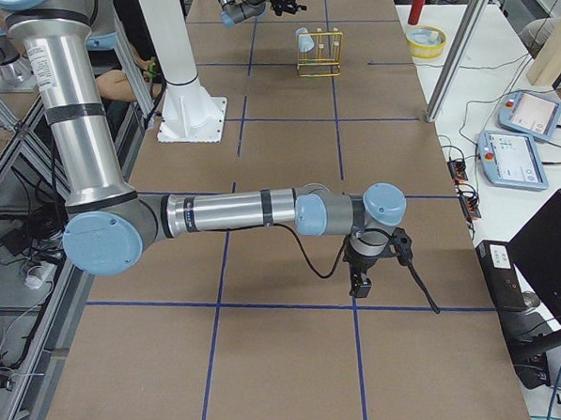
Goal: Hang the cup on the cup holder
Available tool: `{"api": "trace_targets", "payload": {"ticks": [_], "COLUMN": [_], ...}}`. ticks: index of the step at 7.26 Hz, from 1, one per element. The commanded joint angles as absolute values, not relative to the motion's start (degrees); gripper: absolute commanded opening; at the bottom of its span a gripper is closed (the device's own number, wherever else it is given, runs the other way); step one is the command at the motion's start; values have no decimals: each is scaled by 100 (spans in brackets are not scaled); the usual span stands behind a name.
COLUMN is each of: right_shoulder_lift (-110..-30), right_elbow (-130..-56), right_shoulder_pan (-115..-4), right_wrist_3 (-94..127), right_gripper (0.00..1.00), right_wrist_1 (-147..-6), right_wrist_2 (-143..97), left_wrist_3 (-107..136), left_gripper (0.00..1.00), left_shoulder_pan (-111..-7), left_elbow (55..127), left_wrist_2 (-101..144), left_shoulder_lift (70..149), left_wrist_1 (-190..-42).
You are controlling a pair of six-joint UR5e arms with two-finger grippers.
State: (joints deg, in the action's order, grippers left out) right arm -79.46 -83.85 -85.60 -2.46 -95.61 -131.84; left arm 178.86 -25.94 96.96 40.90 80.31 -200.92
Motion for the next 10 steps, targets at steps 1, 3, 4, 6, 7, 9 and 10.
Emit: {"api": "trace_targets", "payload": {"ticks": [1,3,4,6,7,9,10], "right_shoulder_lift": [-7945,-7945,-7945,-7945,-7945,-7945,-7945], "right_elbow": [-8385,-8385,-8385,-8385,-8385,-8385,-8385], "right_shoulder_pan": [-8552,-8561,-8552,-8561,-8561,-8561,-8561], "right_wrist_3": [-246,-246,-246,-246,-246,-246,-246], "right_gripper": [100,100,100,100,100,100,100], "right_wrist_1": [-9562,-9562,-9554,-9562,-9562,-9562,-9554], "right_wrist_2": [-13184,-13184,-13184,-13184,-13184,-13184,-13184], "left_wrist_3": [16617,15265,14605,12475,11541,9547,8570], "left_gripper": [100,100,100,100,100,100,100], "left_shoulder_pan": [-3625,-4495,-4979,-6042,-6447,-7116,-7441], "left_elbow": [9669,9510,9440,9422,9387,9378,9378], "left_wrist_2": [5635,7112,7876,9109,9610,10682,11105], "left_shoulder_lift": [7849,7743,7734,7769,7778,7787,7839], "left_wrist_1": [-20083,-19393,-19206,-18259,-17950,-17003,-16424]}}
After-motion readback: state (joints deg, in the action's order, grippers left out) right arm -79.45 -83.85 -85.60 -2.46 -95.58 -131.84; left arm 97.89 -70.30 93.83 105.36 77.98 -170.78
